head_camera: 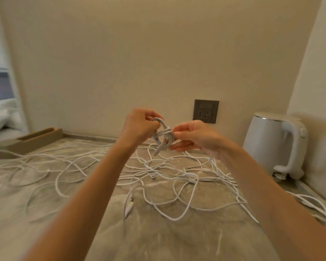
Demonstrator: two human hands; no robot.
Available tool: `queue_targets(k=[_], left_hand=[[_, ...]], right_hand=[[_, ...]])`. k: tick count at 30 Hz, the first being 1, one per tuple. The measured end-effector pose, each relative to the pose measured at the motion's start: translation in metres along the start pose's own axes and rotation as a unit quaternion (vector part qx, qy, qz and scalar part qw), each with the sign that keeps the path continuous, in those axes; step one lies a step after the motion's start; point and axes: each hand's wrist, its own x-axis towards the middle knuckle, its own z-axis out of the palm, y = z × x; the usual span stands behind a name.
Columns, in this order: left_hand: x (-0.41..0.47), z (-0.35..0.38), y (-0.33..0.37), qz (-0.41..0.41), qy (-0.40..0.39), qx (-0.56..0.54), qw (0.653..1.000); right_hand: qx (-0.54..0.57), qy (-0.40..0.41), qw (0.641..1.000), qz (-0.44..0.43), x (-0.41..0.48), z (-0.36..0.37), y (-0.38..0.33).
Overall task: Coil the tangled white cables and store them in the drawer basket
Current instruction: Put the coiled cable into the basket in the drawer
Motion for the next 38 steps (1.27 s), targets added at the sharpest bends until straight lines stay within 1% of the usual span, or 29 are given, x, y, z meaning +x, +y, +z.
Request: queue_targets(k=[5,8,10,16,21,23,24,29,33,36,38], left_hand=[[-0.048,-0.076,-0.015,-0.017,0.028,0.062,0.998],[-0.081,-0.120,-0.028,-0.049,0.048,0.081,0.994],[-0.115,-0.160,-0.044,-0.073,0.086,0.106,0.988],[-0.208,-0.257,-0.106,-0.191,0.155,0.139,0.959],[-0.293,-0.320,-0.169,-0.309,0.217,0.159,0.913],[-0.328,-0.338,-0.195,-0.352,0.251,0.160,0.887],[-0.335,-0.340,-0.203,-0.362,0.255,0.160,0.882],[-0.408,-0.362,-0.257,-0.467,0.283,0.138,0.826],[-0.447,-0.367,-0.292,-0.520,0.301,0.121,0.790],[-0.470,-0.365,-0.317,-0.562,0.302,0.115,0.761],[-0.481,-0.361,-0.332,-0.576,0.304,0.099,0.753]], right_hand=[[-0.035,-0.095,0.995,0.011,-0.007,0.079,-0.025],[-0.017,-0.149,0.989,0.016,-0.003,0.131,-0.032],[-0.007,-0.197,0.980,0.023,-0.003,0.181,-0.034],[-0.030,-0.308,0.949,0.055,-0.010,0.322,-0.024],[-0.030,-0.414,0.906,0.087,-0.027,0.438,0.008],[-0.036,-0.437,0.892,0.110,-0.035,0.484,0.027],[-0.040,-0.435,0.892,0.117,-0.035,0.493,0.033],[-0.052,-0.479,0.856,0.190,-0.051,0.579,0.083],[-0.041,-0.487,0.838,0.244,-0.062,0.623,0.118],[-0.055,-0.479,0.832,0.275,-0.068,0.647,0.143],[-0.072,-0.472,0.830,0.288,-0.070,0.657,0.159]])
